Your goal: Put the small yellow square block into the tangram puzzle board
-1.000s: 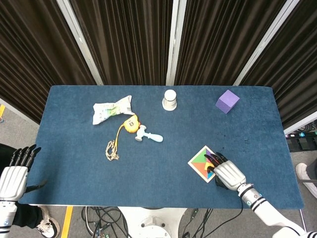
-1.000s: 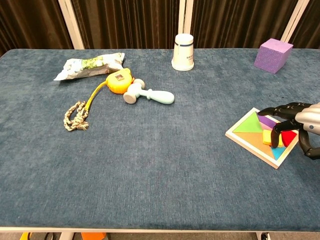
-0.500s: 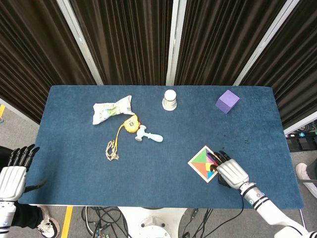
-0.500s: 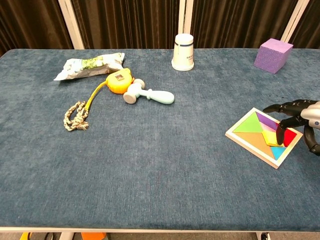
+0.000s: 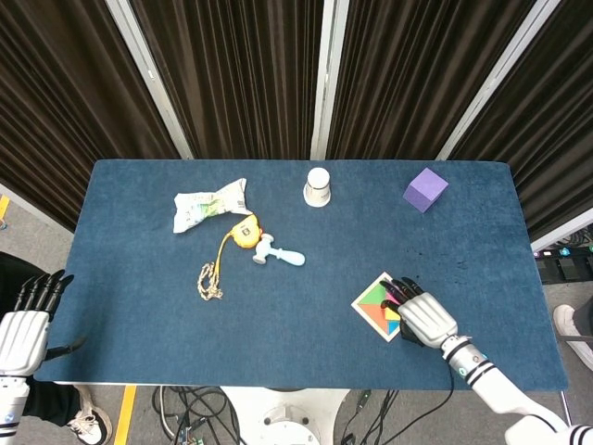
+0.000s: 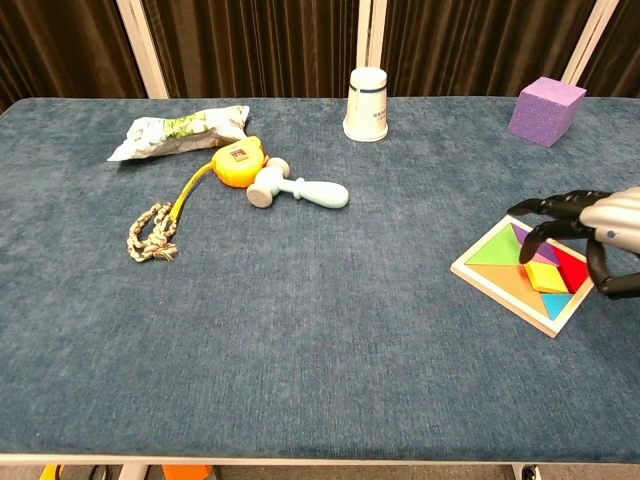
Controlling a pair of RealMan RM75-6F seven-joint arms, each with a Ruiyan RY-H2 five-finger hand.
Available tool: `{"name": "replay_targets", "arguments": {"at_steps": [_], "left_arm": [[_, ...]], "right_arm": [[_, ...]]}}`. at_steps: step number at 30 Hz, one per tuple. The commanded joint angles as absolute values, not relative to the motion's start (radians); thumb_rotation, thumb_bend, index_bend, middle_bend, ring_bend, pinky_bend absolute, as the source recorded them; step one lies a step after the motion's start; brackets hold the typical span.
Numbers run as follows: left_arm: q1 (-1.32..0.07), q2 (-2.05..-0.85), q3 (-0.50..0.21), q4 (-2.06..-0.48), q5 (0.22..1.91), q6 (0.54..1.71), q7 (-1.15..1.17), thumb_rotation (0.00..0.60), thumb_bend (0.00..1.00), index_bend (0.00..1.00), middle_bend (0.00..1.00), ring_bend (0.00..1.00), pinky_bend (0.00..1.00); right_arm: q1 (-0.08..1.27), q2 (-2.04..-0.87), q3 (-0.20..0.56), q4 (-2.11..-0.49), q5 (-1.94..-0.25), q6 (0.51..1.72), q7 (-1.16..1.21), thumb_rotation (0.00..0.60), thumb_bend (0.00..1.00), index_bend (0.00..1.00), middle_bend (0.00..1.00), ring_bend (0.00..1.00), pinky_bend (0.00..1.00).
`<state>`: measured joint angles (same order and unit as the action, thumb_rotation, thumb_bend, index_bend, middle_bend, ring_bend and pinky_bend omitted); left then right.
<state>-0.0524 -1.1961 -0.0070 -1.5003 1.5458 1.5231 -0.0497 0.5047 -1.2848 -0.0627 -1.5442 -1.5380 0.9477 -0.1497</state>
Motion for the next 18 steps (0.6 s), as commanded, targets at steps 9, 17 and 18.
{"name": "replay_targets", "arguments": {"at_steps": [9,17,18], "left_arm": [[-0.054,-1.199,-0.006,-1.495,1.546,1.518,-0.053,0.6,0.0,0.1,0.04,0.0,0.05],[-0.056,-1.196,-0.006,-1.499,1.547,1.517,-0.05,0.6,0.0,0.1,0.04,0.0,0.05],[-0.055,-1.196,-0.006,-1.499,1.547,1.516,-0.05,0.6,0.0,0.1,0.04,0.0,0.05]], "right_arm": [[0.506,-1.292,-0.064,-1.536,-1.528,0.947,-0.159,0.382,1.0,0.28,0.0,0.0,0.0],[0.493,-1.287,-0.078,-1.521,-1.531,0.957,-0.149,0.383,1.0,0.32,0.0,0.0,0.0],[0.491,-1.285,-0.078,-1.522,-1.532,0.961,-0.147,0.383,1.0,0.32,0.0,0.0,0.0]]}}
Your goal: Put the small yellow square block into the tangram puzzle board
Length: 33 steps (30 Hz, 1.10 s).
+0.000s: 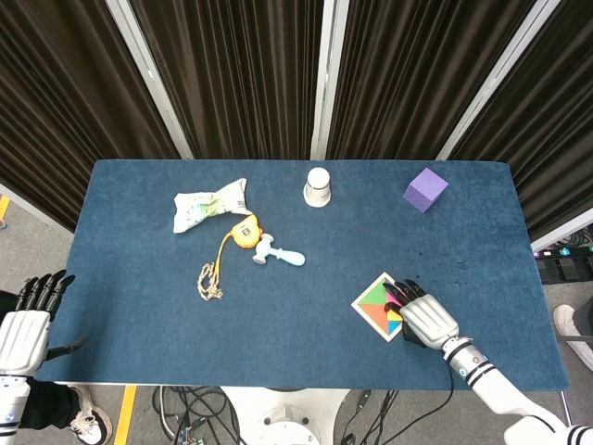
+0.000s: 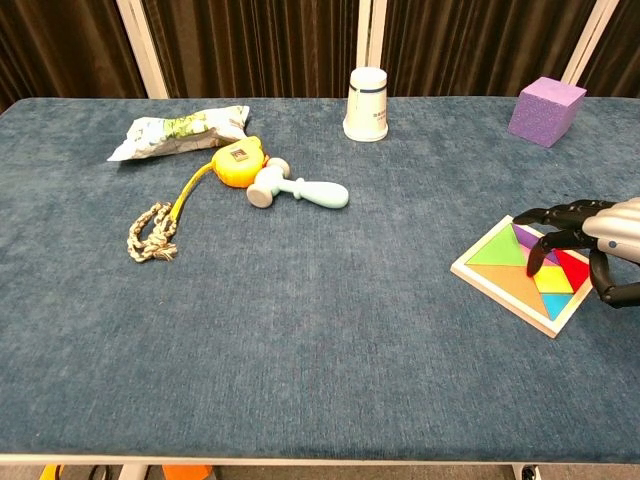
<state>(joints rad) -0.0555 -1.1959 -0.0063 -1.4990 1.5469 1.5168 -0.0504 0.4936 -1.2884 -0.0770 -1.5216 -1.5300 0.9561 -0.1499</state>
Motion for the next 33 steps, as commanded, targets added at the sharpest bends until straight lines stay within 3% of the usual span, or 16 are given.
{"name": "replay_targets", "arguments": {"at_steps": [1,15,18,20,21,23,25,27,29,33], "left_arm": [[-0.055,-1.197,-0.005,-1.498,1.546,1.515,-0.051,0.6,0.0,0.1,0.04,0.0,0.05],[-0.052,-1.195,-0.006,-1.498,1.549,1.525,-0.053,0.6,0.0,0.1,0.04,0.0,0.05],[-0.049,-1.192,-0.007,-1.503,1.55,1.532,-0.051,0.6,0.0,0.1,0.04,0.0,0.05],[-0.048,-1.188,-0.009,-1.509,1.551,1.538,-0.049,0.6,0.0,0.1,0.04,0.0,0.05],[-0.047,-1.187,-0.009,-1.513,1.552,1.54,-0.049,0.6,0.0,0.1,0.04,0.0,0.05],[-0.047,-1.182,-0.011,-1.521,1.558,1.546,-0.046,0.6,0.0,0.1,0.04,0.0,0.05],[-0.049,-1.179,-0.012,-1.525,1.561,1.547,-0.043,0.6,0.0,0.1,0.04,0.0,0.05],[-0.05,-1.174,-0.012,-1.53,1.563,1.547,-0.039,0.6,0.0,0.1,0.04,0.0,0.05],[-0.05,-1.168,-0.011,-1.537,1.565,1.547,-0.036,0.6,0.0,0.1,0.04,0.0,0.05],[-0.049,-1.161,-0.013,-1.547,1.565,1.551,-0.031,0.6,0.0,0.1,0.04,0.0,0.05]], "right_arm": [[0.489,-1.282,-0.079,-1.523,-1.534,0.965,-0.144,0.383,1.0,0.32,0.0,0.0,0.0],[0.47,-1.261,-0.078,-1.539,-1.566,1.026,-0.114,0.391,1.0,0.3,0.0,0.0,0.0],[0.44,-1.216,-0.061,-1.575,-1.567,1.104,-0.097,0.396,1.0,0.24,0.0,0.0,0.0],[0.399,-1.171,-0.051,-1.614,-1.556,1.183,-0.085,0.391,0.97,0.14,0.0,0.0,0.0],[0.375,-1.152,-0.05,-1.63,-1.55,1.221,-0.084,0.387,0.94,0.1,0.0,0.0,0.0],[0.308,-1.117,-0.055,-1.656,-1.529,1.312,-0.107,0.393,0.75,0.03,0.0,0.0,0.0],[0.248,-1.107,-0.057,-1.661,-1.511,1.394,-0.145,0.425,0.47,0.0,0.0,0.0,0.0],[0.187,-1.113,-0.064,-1.651,-1.505,1.474,-0.148,0.441,0.32,0.0,0.0,0.0,0.0],[0.137,-1.125,-0.069,-1.63,-1.504,1.533,-0.122,0.442,0.23,0.0,0.0,0.0,0.0],[0.084,-1.142,-0.074,-1.585,-1.502,1.581,-0.092,0.441,0.18,0.0,0.0,0.0,0.0]]}}
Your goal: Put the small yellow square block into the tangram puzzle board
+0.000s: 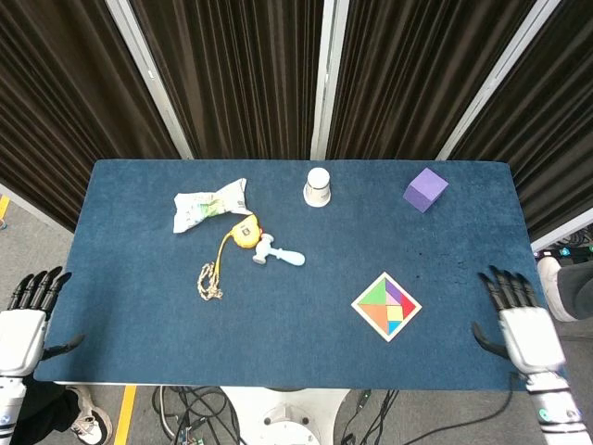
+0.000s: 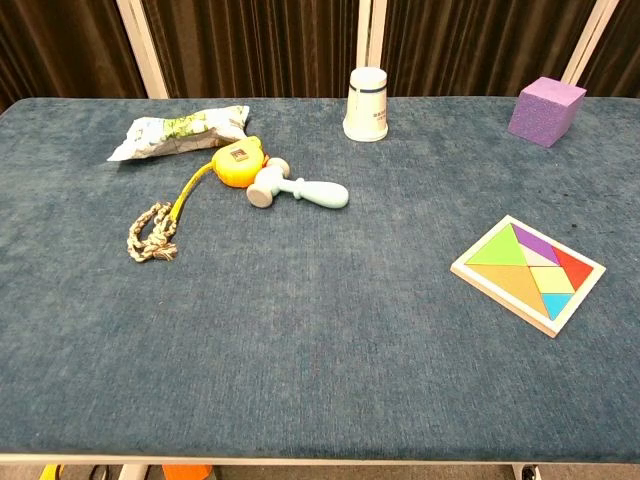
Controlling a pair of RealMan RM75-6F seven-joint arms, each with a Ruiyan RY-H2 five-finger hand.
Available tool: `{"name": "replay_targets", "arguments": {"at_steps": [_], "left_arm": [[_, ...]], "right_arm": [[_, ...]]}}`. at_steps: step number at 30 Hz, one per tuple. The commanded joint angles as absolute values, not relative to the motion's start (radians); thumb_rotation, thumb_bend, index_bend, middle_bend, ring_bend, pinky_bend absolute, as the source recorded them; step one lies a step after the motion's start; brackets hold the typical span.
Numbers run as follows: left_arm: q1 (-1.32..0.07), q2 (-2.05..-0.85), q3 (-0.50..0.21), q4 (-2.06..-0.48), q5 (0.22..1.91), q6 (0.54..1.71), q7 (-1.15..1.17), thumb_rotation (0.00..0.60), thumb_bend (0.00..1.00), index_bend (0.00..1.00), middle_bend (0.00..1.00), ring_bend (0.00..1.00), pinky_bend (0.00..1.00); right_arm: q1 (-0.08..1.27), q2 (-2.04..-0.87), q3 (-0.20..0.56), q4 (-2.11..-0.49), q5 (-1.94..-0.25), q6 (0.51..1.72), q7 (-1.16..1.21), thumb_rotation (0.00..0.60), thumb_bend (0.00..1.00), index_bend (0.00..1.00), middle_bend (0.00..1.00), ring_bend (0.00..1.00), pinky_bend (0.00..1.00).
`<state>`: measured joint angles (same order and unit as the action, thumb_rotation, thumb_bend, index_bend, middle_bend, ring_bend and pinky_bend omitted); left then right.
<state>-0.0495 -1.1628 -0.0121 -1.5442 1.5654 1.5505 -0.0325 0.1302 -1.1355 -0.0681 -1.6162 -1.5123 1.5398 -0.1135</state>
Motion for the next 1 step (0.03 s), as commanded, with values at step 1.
{"name": "replay_targets", "arguments": {"at_steps": [1], "left_arm": [[-0.049,-1.161,-0.012,-1.548,1.565,1.551,-0.029,0.6,0.0,0.1,0.04,0.0,0.05]], "right_arm": [[0.078,-1.145,-0.074,-1.579,-1.502,1.581,-0.085,0.441,0.18,0.0,0.0,0.0,0.0]]}}
